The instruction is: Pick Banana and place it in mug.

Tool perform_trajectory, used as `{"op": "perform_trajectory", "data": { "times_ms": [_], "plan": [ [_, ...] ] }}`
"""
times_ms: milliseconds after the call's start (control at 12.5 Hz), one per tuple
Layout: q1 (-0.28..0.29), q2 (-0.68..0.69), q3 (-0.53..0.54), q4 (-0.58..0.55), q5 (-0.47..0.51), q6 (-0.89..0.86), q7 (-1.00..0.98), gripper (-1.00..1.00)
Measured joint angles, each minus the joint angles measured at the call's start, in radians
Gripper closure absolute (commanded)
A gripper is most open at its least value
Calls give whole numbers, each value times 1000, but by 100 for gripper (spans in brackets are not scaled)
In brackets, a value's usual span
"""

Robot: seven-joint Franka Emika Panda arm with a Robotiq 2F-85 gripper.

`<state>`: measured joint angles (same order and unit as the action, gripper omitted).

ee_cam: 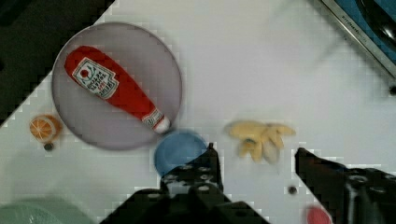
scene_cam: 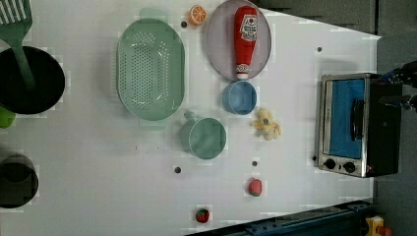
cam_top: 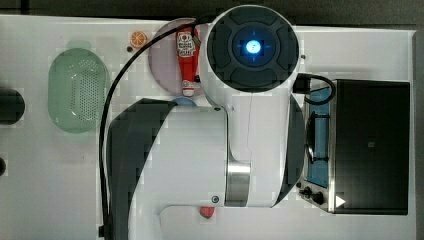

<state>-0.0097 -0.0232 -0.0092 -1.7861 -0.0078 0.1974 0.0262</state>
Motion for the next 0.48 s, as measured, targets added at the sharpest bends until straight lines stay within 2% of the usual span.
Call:
{"op": "perform_trajectory", "data": {
  "times_ms": [240, 480],
  "plan": [
    [8, -177, -30, -126, 31, -174, 0, -99],
    [-1, -292, -31, -136, 25, -175, -23, -100]
  ]
}}
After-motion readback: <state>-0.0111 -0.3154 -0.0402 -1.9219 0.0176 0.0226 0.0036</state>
